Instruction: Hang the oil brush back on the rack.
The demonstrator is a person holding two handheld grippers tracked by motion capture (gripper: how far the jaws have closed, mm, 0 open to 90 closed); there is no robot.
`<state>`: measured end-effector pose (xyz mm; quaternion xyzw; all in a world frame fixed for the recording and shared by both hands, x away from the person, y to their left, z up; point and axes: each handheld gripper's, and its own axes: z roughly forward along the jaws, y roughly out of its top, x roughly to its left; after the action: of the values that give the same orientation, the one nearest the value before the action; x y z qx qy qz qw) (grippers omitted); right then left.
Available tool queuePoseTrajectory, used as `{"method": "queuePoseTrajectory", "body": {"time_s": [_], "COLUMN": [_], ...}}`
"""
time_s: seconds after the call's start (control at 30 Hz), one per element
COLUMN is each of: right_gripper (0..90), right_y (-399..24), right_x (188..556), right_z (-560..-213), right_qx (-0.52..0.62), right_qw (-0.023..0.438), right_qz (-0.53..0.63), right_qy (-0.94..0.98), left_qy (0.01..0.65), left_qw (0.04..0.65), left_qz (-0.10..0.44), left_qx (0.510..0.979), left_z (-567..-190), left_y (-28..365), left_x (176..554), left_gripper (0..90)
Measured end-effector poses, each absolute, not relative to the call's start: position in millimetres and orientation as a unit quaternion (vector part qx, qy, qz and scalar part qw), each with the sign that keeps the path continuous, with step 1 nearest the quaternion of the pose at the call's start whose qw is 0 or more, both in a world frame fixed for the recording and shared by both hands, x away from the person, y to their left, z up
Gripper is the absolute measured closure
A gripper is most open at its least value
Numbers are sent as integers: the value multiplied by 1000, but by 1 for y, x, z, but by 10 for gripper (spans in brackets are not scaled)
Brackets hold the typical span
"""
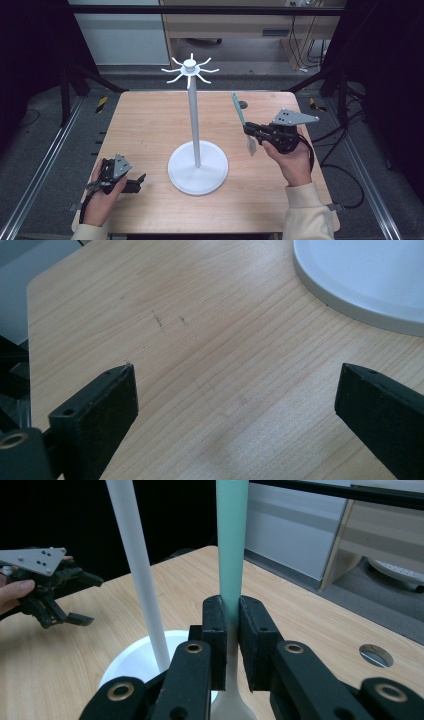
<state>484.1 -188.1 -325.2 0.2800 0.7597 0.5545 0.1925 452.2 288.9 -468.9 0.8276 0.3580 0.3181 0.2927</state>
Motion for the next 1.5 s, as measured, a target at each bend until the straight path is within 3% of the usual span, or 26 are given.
{"method": "queuePoseTrajectory", "body": {"time_s": [0.8,1.5], "right_gripper": [821,821], "right_y": [-161,-150], "right_x": [448,433], "right_z": [-282,-267], "right_qx": [239,243], "right_qw": [219,237], "right_qz": [596,603], "right_qy": [735,722], "left_qy": [356,355], "left_qw": [292,292], "left_qz": [315,312], "left_qx": [830,832], "left_z": [-470,-470], "left_y": [287,286], "left_x": [452,452], "left_gripper": [32,31]}}
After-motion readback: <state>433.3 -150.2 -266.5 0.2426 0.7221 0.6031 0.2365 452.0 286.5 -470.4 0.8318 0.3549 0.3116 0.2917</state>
